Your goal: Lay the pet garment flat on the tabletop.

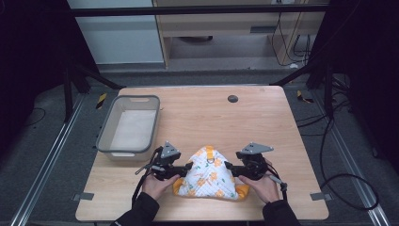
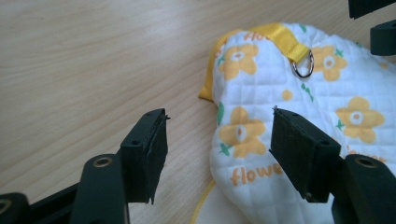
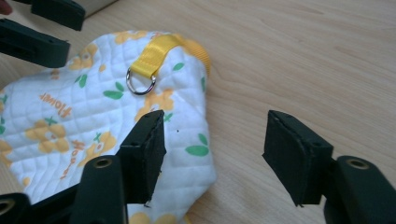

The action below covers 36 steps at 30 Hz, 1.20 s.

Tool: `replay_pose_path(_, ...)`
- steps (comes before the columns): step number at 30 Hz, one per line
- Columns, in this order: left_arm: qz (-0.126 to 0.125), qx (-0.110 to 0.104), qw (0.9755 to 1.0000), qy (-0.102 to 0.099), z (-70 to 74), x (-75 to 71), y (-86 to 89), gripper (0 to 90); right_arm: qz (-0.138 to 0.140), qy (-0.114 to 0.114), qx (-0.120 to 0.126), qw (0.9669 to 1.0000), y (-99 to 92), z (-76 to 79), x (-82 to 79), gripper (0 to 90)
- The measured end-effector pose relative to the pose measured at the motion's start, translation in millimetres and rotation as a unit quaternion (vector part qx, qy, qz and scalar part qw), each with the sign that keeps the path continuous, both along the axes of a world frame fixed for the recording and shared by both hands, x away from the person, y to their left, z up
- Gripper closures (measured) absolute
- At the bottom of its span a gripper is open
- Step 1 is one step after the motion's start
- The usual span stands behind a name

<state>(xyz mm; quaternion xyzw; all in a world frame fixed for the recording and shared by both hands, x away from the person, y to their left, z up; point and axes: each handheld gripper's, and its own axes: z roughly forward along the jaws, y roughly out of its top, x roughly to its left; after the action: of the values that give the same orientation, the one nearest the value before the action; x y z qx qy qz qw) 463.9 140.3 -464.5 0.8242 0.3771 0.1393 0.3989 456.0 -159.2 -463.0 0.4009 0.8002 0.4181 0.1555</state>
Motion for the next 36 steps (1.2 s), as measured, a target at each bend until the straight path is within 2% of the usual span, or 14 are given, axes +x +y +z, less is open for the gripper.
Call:
replay_pose_path(5, -0.012, 0.019, 0.9996, 0.018, -9.7, 0.6, -7.3, 39.6, 0.022, 0.014, -0.015, 0.9995, 8.6, -7.5, -0.3, 45.6)
replay_pose_path(7, -0.013, 0.019, 0.9996, 0.019, -11.1, 0.0, -7.9, 40.7, 0.026, 0.015, -0.02, 0.9993, 10.1, -8.8, -0.5, 47.3)
replay_pose_path(10, -0.017, 0.015, 0.9992, 0.034, -16.1, -0.1, -8.8, 47.4, 0.036, 0.023, -0.024, 0.9988, 13.1, -11.2, -0.8, 55.8)
replay_pose_path(14, -0.018, 0.007, 0.9987, 0.047, -18.7, -0.7, -9.7, 60.0, 0.047, 0.033, -0.022, 0.9981, 13.7, -11.6, -1.3, 68.3)
replay_pose_path(16, -0.016, 0.008, 0.9987, 0.049, -18.9, -0.8, -9.6, 69.2, 0.047, 0.035, -0.022, 0.998, 13.5, -11.7, -1.3, 71.4)
replay_pose_path(17, -0.014, 0.015, 0.9988, 0.045, -18.8, -1.0, -8.9, 74.7, 0.046, 0.034, -0.028, 0.998, 12.9, -11.7, -1.2, 78.8)
replay_pose_path(20, -0.012, 0.008, 0.9987, 0.048, -19.2, -0.5, -6.8, 82.7, 0.051, 0.039, -0.027, 0.9976, 12.4, -11.1, -1.6, 85.5)
replay_pose_path(24, -0.018, 0.014, 0.9989, 0.041, -18.0, -2.0, -7.4, 85.3, 0.054, 0.041, -0.026, 0.9974, 12.7, -10.4, -2.6, 87.0)
replay_pose_path(27, -0.023, -0.001, 0.9991, 0.035, -13.0, -3.4, -5.3, 85.8, 0.054, 0.039, -0.02, 0.9976, 10.8, -8.0, -3.0, 87.5)
replay_pose_path(29, -0.027, -0.022, 0.9991, 0.023, -2.0, -7.1, -0.9, 86.1, 0.054, 0.035, -0.008, 0.9979, 6.8, -3.5, -4.8, 87.5)
replay_pose_path(30, -0.027, -0.022, 0.9991, 0.023, -2.0, -7.1, -0.9, 86.2, 0.054, 0.035, -0.008, 0.9979, 6.8, -3.5, -4.8, 87.5)
replay_pose_path(31, -0.029, -0.035, 0.9989, 0.015, 5.1, -10.2, 1.6, 86.2, 0.054, 0.026, 0.002, 0.9982, 4.4, -0.1, -7.8, 87.5)
replay_pose_path(33, -0.03, -0.04, 0.9987, 0.01, 8.5, -11.9, 2.4, 86.3, 0.056, 0.022, 0.007, 0.9982, 3.5, 1.8, -9.7, 87.5)
replay_pose_path(36, -0.034, -0.049, 0.9982, -0.011, 19.2, -17.9, 4.0, 86.4, 0.057, 0.001, 0.018, 0.9982, -0.4, 9.2, -17.1, 87.5)
